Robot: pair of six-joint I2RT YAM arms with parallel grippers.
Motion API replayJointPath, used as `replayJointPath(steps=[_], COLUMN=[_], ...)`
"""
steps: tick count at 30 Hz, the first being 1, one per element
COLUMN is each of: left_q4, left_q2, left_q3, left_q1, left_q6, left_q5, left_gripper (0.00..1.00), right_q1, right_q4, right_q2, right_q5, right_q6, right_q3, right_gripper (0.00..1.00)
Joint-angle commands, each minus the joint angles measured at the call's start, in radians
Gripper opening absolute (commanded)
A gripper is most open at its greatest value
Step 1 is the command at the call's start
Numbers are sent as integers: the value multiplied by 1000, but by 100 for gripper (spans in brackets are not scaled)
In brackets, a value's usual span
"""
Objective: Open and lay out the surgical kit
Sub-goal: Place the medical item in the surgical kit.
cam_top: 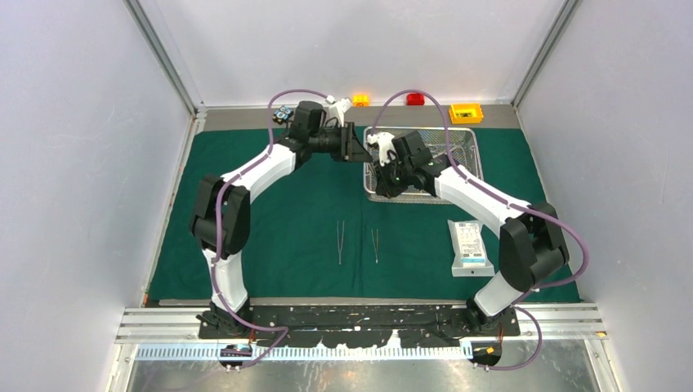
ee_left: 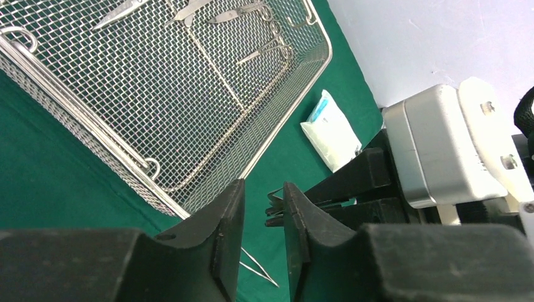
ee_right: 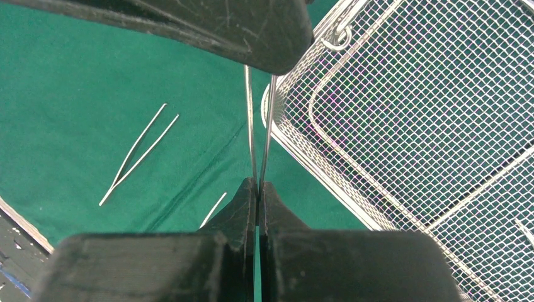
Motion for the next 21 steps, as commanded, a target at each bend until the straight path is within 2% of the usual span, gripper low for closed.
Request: replayJointPath(steps=[1,9,11,17,21], left_q4=[-21,-57,-66,-116,-190], left_q2=[2,8,9,8,-13], left_q3=[44,59,59,46,10], left_q1=[-4,-8,-9,-9,-9], left_q6=[29,65,82,185,316], left_q5=[-9,-3,-3,62,123], left_gripper=[28,2,0,0,0], right_q1=[8,17,18,16,10], right_q4=[11,-6,-6,-17,-36], right_q2=[13,28,23,-15,-73], right_q5=[16,28,25,-11,-54], right_q6=[-11,-7,-8,-46,-112], right_q3=[48,64,64,41,2], right_gripper=[1,1,5,30,50])
